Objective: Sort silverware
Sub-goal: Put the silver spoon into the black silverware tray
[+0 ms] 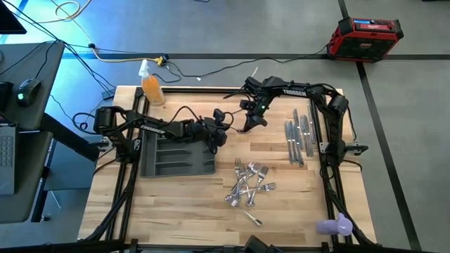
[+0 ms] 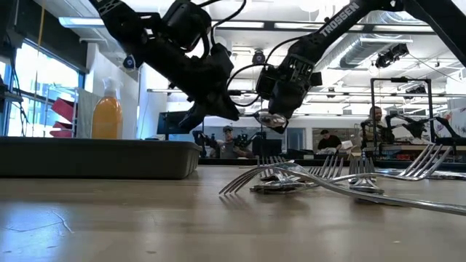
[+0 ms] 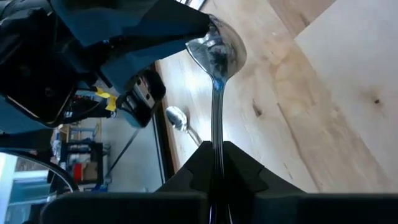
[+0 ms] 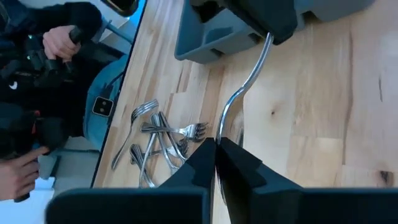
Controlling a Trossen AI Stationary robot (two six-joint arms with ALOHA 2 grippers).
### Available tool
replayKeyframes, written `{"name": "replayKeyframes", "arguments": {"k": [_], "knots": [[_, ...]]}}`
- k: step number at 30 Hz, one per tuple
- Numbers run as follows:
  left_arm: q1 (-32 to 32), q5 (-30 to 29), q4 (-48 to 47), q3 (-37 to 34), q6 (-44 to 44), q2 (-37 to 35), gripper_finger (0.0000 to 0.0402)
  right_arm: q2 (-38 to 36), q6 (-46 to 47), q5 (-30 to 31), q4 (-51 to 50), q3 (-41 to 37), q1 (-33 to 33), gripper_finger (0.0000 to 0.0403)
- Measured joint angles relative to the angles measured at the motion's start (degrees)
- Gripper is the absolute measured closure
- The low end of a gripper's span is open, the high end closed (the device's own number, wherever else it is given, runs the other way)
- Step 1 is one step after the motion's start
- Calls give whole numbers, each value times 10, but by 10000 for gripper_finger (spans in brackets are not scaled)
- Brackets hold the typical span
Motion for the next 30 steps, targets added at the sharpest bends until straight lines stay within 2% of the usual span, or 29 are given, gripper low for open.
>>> {"name": "replayKeyframes", "arguments": {"k": [3, 7, 10, 13, 16, 18, 21, 25, 30], "knots": [[-1, -2, -15, 0, -1, -3, 399, 0, 34, -21, 4, 0, -3, 366], [-2, -3, -62, 0, -26, -27, 400, 0, 68, -74, 5, 0, -17, 295], [-1, -4, -136, 0, -70, -67, 401, 0, 72, -76, -1, 1, -31, 242], [7, 11, -241, 0, -131, -127, 401, 0, 71, -50, -8, 1, -43, 207], [38, 79, -380, 1, -213, -193, 401, 0, 70, -16, -5, 1, -49, 198], [69, 126, -470, 1, -266, -227, 401, 0, 62, -16, 7, 1, -50, 199], [120, 184, -556, 1, -323, -254, 401, 0, 62, -36, 42, 1, -49, 206], [170, 221, -596, -22, -333, -254, 401, 0, 75, -41, 78, 1, -41, 213], [207, 239, -587, -54, -323, -255, 401, 0, 71, -41, 79, 1, -29, 215]]}}
